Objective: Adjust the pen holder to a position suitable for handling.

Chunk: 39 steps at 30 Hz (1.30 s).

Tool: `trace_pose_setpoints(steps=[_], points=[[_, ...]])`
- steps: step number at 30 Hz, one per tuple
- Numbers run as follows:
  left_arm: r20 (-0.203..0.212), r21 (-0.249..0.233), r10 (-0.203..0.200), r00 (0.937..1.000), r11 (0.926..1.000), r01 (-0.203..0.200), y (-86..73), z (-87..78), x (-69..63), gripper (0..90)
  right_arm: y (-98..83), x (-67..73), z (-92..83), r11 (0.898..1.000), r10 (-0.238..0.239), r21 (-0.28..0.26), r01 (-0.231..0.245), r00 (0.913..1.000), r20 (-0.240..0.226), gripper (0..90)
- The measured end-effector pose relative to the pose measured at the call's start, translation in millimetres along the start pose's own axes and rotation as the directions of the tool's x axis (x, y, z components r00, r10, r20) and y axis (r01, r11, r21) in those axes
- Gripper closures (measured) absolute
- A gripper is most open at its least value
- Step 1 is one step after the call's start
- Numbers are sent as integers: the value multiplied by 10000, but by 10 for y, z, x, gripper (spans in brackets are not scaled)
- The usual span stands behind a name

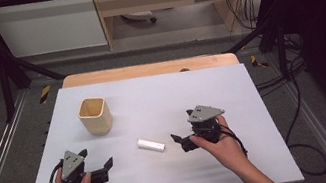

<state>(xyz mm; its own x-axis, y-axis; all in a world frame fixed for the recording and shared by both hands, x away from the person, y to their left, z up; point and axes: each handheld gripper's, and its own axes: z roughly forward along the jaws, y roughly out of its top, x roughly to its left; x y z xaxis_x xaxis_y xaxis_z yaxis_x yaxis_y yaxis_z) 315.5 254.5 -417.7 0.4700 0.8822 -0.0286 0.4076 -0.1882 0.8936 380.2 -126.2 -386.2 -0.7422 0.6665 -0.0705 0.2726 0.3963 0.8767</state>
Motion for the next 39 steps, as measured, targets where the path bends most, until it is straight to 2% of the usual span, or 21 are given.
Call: trace_pose_setpoints(steps=[5,8,10,18,24,27,28,30,32,37,39], points=[[72,7,-13,10000,10000,13,3,6,-13,60,-54,105,123,9998,209,70,-207,9992,-337,54],[117,-10,25,9999,10000,-25,8,10,-22,60,-108,162,182,9993,204,315,-187,9983,-539,54],[122,-27,58,9999,10000,-58,19,18,-31,60,-158,198,231,9980,395,518,-354,9960,-805,54],[247,1,90,9997,10000,-90,32,43,-61,60,-269,280,352,9922,346,1231,-199,9923,-1186,47],[244,41,70,9997,10000,-71,31,57,-59,61,-337,339,449,9836,296,1803,-27,9887,-1469,46],[258,72,93,9996,9999,-95,30,47,-52,60,-349,362,480,9822,211,1879,87,9875,-1562,97],[258,71,101,9996,9999,-103,29,45,-51,60,-350,375,492,9819,149,1888,166,9864,-1638,148],[262,68,93,9996,9999,-94,29,48,-50,60,-352,382,497,9815,99,1901,222,9861,-1661,160],[276,73,86,9996,9999,-88,29,58,-52,60,-365,385,509,9807,14,1929,320,9854,-1704,233],[279,68,34,9996,10000,-35,29,66,-47,60,-392,371,546,9811,339,1937,33,9815,-1885,273],[284,68,28,9996,10000,-30,28,68,-43,60,-407,370,566,9800,245,1985,136,9818,-1884,282]])
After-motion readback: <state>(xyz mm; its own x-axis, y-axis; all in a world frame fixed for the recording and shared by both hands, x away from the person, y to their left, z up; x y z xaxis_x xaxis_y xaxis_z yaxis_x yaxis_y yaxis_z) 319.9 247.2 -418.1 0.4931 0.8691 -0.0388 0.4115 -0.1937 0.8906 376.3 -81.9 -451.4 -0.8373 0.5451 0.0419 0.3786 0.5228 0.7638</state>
